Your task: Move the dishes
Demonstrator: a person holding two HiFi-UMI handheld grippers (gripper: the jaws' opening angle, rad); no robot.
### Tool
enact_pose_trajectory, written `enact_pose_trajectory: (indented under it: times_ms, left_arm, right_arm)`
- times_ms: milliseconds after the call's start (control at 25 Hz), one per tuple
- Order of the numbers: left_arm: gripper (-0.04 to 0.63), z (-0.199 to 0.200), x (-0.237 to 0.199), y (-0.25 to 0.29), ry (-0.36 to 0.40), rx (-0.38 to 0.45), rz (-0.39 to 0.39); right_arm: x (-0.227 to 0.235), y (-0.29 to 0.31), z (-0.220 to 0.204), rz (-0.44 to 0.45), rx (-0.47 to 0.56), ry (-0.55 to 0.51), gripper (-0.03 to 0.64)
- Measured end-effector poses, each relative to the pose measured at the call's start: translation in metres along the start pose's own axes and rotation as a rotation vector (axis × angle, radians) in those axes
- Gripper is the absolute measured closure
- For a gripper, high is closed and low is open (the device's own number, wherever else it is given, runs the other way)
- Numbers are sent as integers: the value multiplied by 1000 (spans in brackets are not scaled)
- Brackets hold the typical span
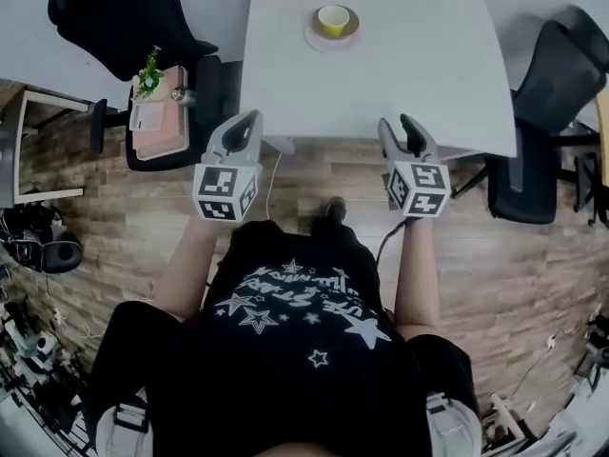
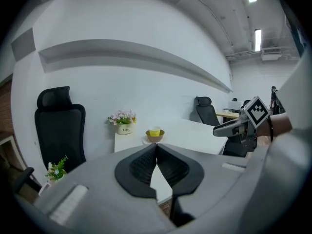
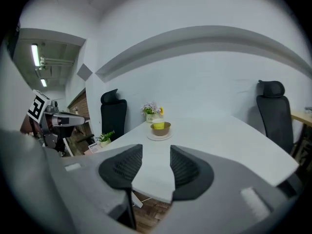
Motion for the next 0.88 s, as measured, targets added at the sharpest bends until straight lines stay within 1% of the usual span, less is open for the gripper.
enact_pose_trajectory:
  times_ms: [200, 360, 520, 640, 760, 880]
  left_arm:
    - [584, 9, 17, 10, -7, -5, 88]
    - [584, 8, 18, 16, -31, -22, 123]
    - [584, 8, 15, 22, -44, -21, 144]
    - [584, 8, 12, 32, -68, -16, 157]
    - [584, 7, 4, 40, -96, -2, 157]
    - [584, 7, -7, 52, -104, -4, 149]
  right_arm:
    - [11, 33, 9, 129, -17, -31, 434]
    - [4, 52, 11, 190, -25, -41, 434]
    - [0, 67, 14, 209, -42, -48, 434]
    - [2, 77, 22, 224, -47, -71, 434]
    - [0, 91, 32, 229, -47, -90, 434]
    - [-1, 111, 42, 226, -59, -102, 434]
Point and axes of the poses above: the fingertips, and each gripper's own axes: y forward along the fingers, x to its right, z out of its top, the point moved 4 cm from there along -y, backward along the fingers, and after that the axes turned 2 degrees about -y, right-handed, at the moved point
